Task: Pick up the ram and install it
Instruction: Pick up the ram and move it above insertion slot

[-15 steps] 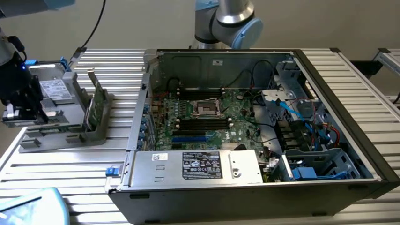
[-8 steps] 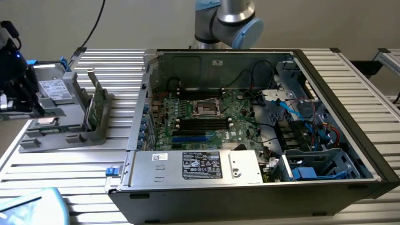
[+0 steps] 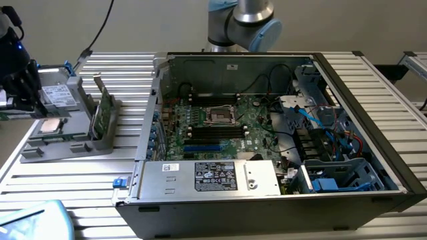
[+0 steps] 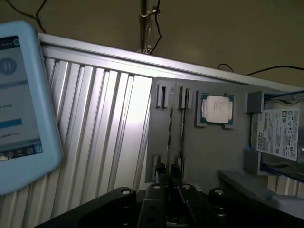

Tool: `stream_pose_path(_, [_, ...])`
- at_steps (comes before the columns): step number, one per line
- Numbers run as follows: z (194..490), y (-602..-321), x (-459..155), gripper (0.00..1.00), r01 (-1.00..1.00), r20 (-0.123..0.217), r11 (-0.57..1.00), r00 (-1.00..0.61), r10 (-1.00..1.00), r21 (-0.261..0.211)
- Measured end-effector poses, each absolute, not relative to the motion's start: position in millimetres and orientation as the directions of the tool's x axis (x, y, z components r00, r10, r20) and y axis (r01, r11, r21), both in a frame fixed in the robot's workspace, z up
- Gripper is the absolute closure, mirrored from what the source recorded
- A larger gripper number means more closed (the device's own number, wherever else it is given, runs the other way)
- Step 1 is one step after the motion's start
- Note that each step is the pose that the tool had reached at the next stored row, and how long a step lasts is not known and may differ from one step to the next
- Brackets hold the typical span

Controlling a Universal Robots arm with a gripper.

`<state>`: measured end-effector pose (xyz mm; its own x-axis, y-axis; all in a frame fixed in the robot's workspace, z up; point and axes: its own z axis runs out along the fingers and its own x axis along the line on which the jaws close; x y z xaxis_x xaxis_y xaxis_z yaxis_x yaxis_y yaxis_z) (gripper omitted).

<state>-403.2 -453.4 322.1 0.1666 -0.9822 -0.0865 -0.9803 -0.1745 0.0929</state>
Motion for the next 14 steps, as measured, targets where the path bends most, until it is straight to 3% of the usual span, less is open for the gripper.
stream_pose_path(14, [357,-455,-379,0.86,-0.977,-0.107,-0.176,0.164,-0.981,0.118])
